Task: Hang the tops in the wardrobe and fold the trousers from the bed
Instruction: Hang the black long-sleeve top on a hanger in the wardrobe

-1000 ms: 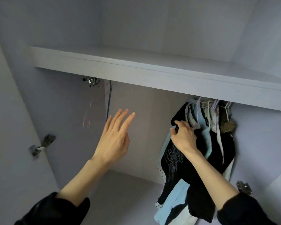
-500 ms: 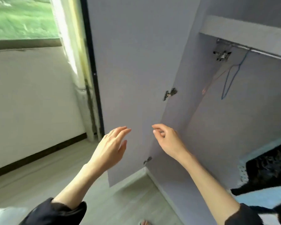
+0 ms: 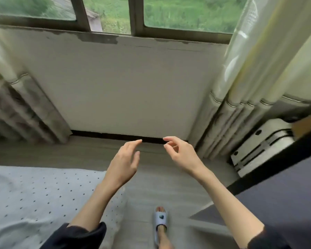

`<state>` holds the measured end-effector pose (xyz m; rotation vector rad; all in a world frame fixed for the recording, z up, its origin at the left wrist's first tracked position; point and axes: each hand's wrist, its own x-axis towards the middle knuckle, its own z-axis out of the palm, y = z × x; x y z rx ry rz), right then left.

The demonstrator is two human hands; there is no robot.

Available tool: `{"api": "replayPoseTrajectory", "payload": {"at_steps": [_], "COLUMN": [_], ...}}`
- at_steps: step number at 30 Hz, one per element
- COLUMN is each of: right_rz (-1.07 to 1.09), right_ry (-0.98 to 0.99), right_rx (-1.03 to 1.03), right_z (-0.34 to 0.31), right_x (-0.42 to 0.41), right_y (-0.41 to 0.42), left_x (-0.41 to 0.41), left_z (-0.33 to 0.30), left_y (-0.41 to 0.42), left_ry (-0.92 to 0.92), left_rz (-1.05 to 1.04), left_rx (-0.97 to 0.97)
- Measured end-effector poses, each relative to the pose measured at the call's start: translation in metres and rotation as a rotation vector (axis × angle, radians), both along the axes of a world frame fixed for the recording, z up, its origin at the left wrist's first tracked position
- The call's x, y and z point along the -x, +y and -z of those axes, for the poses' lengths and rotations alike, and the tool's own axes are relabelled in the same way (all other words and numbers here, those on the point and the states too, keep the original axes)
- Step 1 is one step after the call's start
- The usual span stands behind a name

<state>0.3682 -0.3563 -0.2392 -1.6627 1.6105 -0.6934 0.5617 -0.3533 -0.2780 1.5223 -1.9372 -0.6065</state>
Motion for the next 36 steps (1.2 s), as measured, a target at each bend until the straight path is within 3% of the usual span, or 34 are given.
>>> {"api": "replayPoseTrajectory", "payload": {"at_steps": [6,13,20,25,36], "right_rz": [-0.221,-0.505,-0.839,-1.012,-1.427], "right_ry": [0.017,0.069,0.081,0.125,0.164], "right_rx": [-0.071,-0.146,-0.180,-0.176,-0.168], "right_z": [0.012,0.021,0.033,0.040,0.044], "right_x": [-0.059,-0.139,-0.292,-0.410,-0.666], "right_y": [-0.146,-0.263,-0.366,-0.422,-0.466], "left_x": [-0.054,-0.128,-0.250,-0.321,-0.484], "left_z": [0.009,0.025,0.042,0.067,0.055], "left_y": [-0.096,-0.144,-0.193,-0.230,-0.244], "left_ry": [0.055,0.094,0.148,0.214,0.276], "left_rz": [-0.310,-0.594,-0.962,-1.095,-1.485], "left_rx": [-0.067,-0.211,-0.215,-0.258,-0.268]}}
